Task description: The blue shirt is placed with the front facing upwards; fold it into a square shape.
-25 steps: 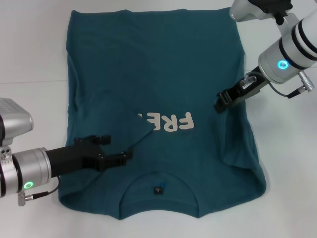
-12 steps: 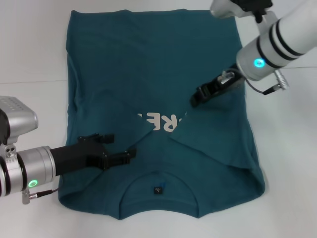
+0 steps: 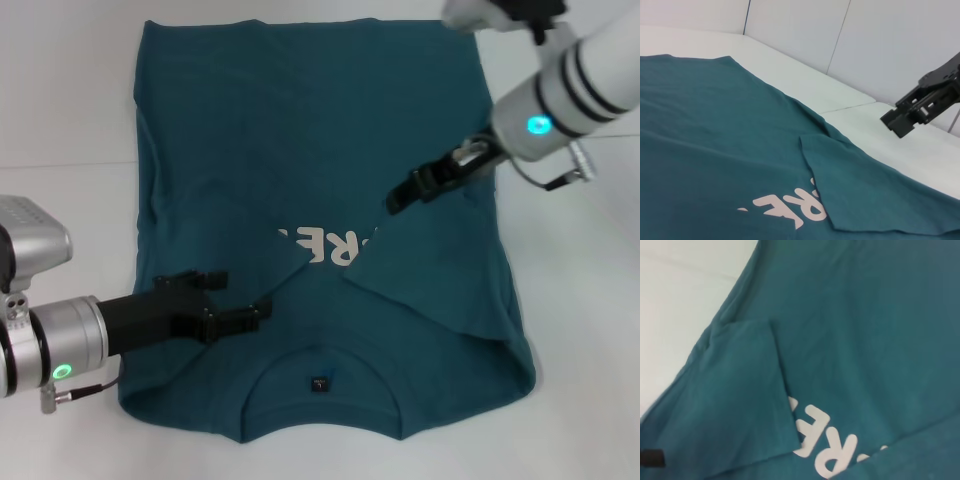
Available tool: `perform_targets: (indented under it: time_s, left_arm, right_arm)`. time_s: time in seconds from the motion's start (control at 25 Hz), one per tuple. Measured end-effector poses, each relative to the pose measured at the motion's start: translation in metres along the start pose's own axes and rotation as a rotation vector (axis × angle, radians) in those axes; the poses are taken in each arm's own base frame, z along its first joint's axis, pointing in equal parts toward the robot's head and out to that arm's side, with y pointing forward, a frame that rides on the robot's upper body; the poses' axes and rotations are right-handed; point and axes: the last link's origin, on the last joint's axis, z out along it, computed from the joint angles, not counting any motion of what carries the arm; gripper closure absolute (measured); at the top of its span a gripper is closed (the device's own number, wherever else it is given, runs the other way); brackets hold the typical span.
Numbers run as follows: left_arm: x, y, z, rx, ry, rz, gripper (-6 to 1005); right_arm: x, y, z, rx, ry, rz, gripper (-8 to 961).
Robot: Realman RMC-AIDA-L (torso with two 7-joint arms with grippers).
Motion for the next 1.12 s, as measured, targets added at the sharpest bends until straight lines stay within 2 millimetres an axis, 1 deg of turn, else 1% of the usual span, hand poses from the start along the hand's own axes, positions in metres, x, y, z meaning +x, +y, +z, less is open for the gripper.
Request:
perform_targets:
  time_s: [0.08, 0.2, 0.28, 0.36, 0.44, 0.52, 0.6, 0.68, 0.76, 0.84, 0.96, 1.12]
  left_arm:
    - [0.002, -0.001, -0.005, -0.001, 0.008, -0.021, 123]
    - [0.008, -0.006, -0.020, 0.008, 0.025, -0.100, 123]
    - [0.011, -0.010, -0.032, 0.023, 0.029, -0.166, 123]
    - [0.014, -0.018, -0.048, 0.044, 0.021, -0.279, 122]
    - [0.011, -0.022, -0.060, 0.052, -0.006, -0.361, 121]
    - [0.005, -0.022, -0.070, 0.043, -0.033, -0.422, 120]
    - [-0.002, -0.020, -0.080, 0.041, -0.051, -0.461, 119]
    - [-0.006, -0.019, -0.088, 0.062, -0.071, -0.481, 118]
    - [-0.010, -0.019, -0.097, 0.121, -0.109, -0.483, 117]
    - [-0.011, -0.020, -0.101, 0.178, -0.130, -0.471, 116]
    - [-0.010, -0.020, -0.104, 0.256, -0.147, -0.420, 118]
    - [-0.013, -0.022, -0.103, 0.313, -0.215, -0.373, 125]
  right_arm:
    - [0.008, -0.009, -0.010, -0.029, -0.029, 0.049, 375]
    - [0.027, -0.026, -0.032, -0.103, -0.072, 0.157, 363]
    - [0.043, -0.039, -0.047, -0.178, -0.085, 0.242, 355]
    - [0.063, -0.053, -0.059, -0.240, -0.104, 0.320, 347]
    - [0.085, -0.065, -0.069, -0.285, -0.122, 0.384, 339]
    - [0.108, -0.073, -0.076, -0.307, -0.127, 0.429, 331]
    - [0.132, -0.080, -0.081, -0.314, -0.128, 0.463, 323]
    - [0.145, -0.083, -0.085, -0.301, -0.135, 0.472, 253]
    - [0.158, -0.086, -0.088, -0.288, -0.139, 0.476, 182]
    - [0.169, -0.088, -0.090, -0.282, -0.151, 0.480, 112]
    - [0.182, -0.090, -0.089, -0.284, -0.176, 0.490, 39]
    - [0.195, -0.092, -0.084, -0.278, -0.189, 0.501, 39]
